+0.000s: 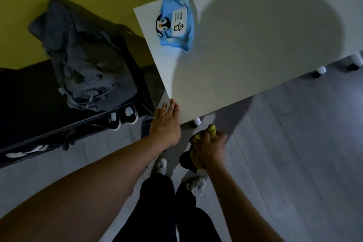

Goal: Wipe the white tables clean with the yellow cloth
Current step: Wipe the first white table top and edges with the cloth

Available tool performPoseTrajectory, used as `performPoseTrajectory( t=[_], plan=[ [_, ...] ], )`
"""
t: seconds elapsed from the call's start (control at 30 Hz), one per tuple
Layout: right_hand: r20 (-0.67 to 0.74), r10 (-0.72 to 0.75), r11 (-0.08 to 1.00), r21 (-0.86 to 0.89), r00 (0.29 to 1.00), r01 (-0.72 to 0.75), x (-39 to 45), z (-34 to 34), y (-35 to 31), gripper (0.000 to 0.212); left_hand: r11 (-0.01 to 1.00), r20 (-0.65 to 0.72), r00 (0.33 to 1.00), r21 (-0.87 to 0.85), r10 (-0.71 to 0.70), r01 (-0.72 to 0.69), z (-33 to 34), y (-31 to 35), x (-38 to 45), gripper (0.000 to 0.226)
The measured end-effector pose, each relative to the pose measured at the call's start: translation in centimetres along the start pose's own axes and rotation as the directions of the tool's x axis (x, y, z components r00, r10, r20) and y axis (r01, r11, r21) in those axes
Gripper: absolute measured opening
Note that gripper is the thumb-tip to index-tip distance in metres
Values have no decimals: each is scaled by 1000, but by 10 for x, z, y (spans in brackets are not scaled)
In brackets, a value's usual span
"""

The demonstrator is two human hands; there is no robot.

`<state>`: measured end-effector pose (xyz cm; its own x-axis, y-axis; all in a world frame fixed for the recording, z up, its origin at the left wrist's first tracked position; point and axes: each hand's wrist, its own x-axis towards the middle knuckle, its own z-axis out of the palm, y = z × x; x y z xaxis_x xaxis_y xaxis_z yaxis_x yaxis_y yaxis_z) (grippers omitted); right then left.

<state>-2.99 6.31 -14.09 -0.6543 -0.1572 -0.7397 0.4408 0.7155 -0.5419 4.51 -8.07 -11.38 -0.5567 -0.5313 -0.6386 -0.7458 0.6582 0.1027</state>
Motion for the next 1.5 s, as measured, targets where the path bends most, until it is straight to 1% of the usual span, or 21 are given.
performPoseTrajectory(
  t=[0.07, 0.13, 0.2, 0.3, 0.33, 0.37, 0.47, 0.57, 0.67, 0.8, 0.87, 0.93, 0.97, 1.03, 1.1, 1.13, 1.17, 1.23, 1.3, 1.4, 1.5],
  plan=[
    [-29, -7, 1000, 3, 1000, 7, 8, -41, -23, 32, 998, 1, 999, -42, -48, 48, -7, 12, -7, 78],
    [-35, -34, 993, 116, 999, 38, 23, -66, -40, 39, 997, 22, 998, -59, -58, 59, -6, 14, -4, 78],
    [130, -137, 959, 265, 982, 98, 35, -88, -73, 51, 992, 15, 996, -94, -83, 84, -5, 16, -5, 77],
    [482, -292, 917, 387, 826, 98, 53, -108, -131, 50, 983, -58, 991, -147, -122, 112, -2, 23, -4, 75],
    [520, -320, 926, 350, 792, 144, 57, -109, -150, 44, 983, -84, 988, -142, -133, 120, -1, 27, -4, 75],
    [513, -328, 936, 289, 793, 200, 61, -107, -167, 37, 982, -96, 984, -134, -147, 134, -1, 31, -3, 76],
    [408, -285, 957, 64, 867, 284, 74, -95, -209, 27, 963, -103, 972, -192, -210, 188, -8, 46, 1, 81],
    [357, -294, 934, -92, 887, 346, 91, -79, -239, 22, 899, -108, 939, -343, -327, 273, -14, 68, 6, 81],
    [445, -344, 888, -132, 827, 440, 99, -63, -259, 16, 822, -128, 894, -464, -430, 330, -12, 84, 10, 82],
    [588, -394, 785, -185, 706, 591, 96, -37, -275, 10, 779, -148, 875, -540, -460, 318, -3, 96, 15, 77],
    [666, -413, 664, -247, 621, 706, 92, -22, -282, 16, 775, -230, 837, -552, -497, 308, -6, 103, 20, 80],
    [761, -433, 541, -210, 484, 814, 86, -6, -289, 31, 772, -277, 820, -571, -501, 278, -4, 115, 28, 76],
    [821, -431, 467, -153, 375, 871, 81, 3, -292, 37, 762, -268, 829, -593, -491, 260, 0, 123, 34, 72],
    [919, -385, 259, 23, 81, 966, 70, 22, -298, 45, 722, -224, 819, -627, -528, 293, 3, 138, 41, 71],
    [945, -246, -62, 207, -216, 976, 62, 42, -301, 50, 704, -173, 795, -596, -582, 386, -2, 155, 45, 71],
    [936, -141, -205, 292, -324, 934, 60, 52, -300, 52, 671, -165, 759, -607, -629, 425, -4, 164, 47, 69],
    [915, -30, -304, 374, -402, 876, 58, 63, -297, 53, 624, -169, 708, -637, -686, 452, -5, 173, 50, 68],
    [851, 201, -415, 522, -485, 745, 58, 83, -288, 53, 539, -124, 652, -687, -748, 487, -4, 186, 59, 67],
    [765, 425, -502, 644, -483, 577, 59, 101, -270, 50, 490, -91, 607, -691, -789, 532, -2, 195, 68, 68],
    [651, 672, -534, 757, -353, 377, 61, 114, -235, 44, 453, -69, 567, -684, -821, 572, -4, 208, 78, 67],
    [566, 801, -451, 786, -197, 424, 67, 119, -210, 43, 438, -102, 512, -674, -853, 595, 0, 210, 85, 64]
  ],
)
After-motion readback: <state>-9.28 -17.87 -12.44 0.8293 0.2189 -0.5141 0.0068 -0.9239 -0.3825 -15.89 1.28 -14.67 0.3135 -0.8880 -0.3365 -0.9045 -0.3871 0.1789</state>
